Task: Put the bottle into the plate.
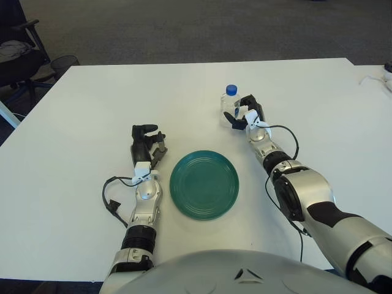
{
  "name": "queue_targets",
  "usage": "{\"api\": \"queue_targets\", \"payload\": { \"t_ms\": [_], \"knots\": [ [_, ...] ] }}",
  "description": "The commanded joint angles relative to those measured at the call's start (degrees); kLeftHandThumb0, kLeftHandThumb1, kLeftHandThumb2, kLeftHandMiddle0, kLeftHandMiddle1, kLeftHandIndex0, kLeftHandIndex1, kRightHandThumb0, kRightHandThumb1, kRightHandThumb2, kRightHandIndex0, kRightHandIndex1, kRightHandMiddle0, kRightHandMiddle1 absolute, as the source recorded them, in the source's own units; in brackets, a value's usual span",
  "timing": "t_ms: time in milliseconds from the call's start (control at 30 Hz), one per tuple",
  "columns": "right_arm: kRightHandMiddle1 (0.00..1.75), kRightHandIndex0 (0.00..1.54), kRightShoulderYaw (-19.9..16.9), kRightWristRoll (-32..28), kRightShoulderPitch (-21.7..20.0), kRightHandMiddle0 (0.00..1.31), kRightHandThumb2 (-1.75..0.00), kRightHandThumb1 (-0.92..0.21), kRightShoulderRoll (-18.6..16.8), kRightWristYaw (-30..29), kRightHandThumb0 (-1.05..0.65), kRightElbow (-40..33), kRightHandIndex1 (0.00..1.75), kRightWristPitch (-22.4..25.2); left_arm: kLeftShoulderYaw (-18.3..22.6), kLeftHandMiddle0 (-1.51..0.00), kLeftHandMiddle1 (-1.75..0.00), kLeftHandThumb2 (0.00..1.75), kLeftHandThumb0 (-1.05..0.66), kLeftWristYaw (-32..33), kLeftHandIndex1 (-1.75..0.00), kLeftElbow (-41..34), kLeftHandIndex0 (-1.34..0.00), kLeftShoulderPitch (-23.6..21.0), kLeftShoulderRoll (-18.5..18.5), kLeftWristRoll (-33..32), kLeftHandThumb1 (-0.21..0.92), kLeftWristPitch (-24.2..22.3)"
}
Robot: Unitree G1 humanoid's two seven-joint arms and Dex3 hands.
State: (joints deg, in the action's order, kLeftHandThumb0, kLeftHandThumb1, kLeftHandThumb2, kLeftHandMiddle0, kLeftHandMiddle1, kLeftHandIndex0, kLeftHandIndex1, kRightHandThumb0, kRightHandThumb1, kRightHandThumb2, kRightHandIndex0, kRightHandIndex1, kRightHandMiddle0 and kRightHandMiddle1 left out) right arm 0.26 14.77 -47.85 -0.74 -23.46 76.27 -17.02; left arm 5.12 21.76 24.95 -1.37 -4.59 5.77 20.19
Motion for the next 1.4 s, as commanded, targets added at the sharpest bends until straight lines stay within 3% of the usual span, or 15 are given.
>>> {"api": "queue_targets", "payload": {
  "t_ms": [0,933,1367],
  "knots": [
    [1.75,1.16,-0.6,-0.6,1.3,0.95,-1.06,-0.37,-0.2,0.6,-0.22,1.2,1.75,1.4,0.7,-0.61,-1.17,0.79,-0.37,0.4,-1.75,2.8,-0.3,4.4,-0.3,-0.1,0.73,-2.0],
    [1.75,1.14,-2.0,-0.9,1.2,0.93,-1.08,-0.37,0.9,0.6,-0.23,0.4,1.75,-0.9,0.2,-0.62,-1.16,0.76,-0.37,0.0,-1.75,4.1,-0.29,3.6,-0.1,0.5,0.75,-1.6],
    [1.75,1.16,-1.2,-0.7,-0.8,0.93,-1.11,-0.37,2.9,-0.2,-0.22,-1.5,1.75,-5.8,0.3,-0.62,-1.18,0.79,-0.37,-0.5,-1.75,6.1,-0.31,2.6,-0.3,-0.5,0.73,-0.4]
  ]
}}
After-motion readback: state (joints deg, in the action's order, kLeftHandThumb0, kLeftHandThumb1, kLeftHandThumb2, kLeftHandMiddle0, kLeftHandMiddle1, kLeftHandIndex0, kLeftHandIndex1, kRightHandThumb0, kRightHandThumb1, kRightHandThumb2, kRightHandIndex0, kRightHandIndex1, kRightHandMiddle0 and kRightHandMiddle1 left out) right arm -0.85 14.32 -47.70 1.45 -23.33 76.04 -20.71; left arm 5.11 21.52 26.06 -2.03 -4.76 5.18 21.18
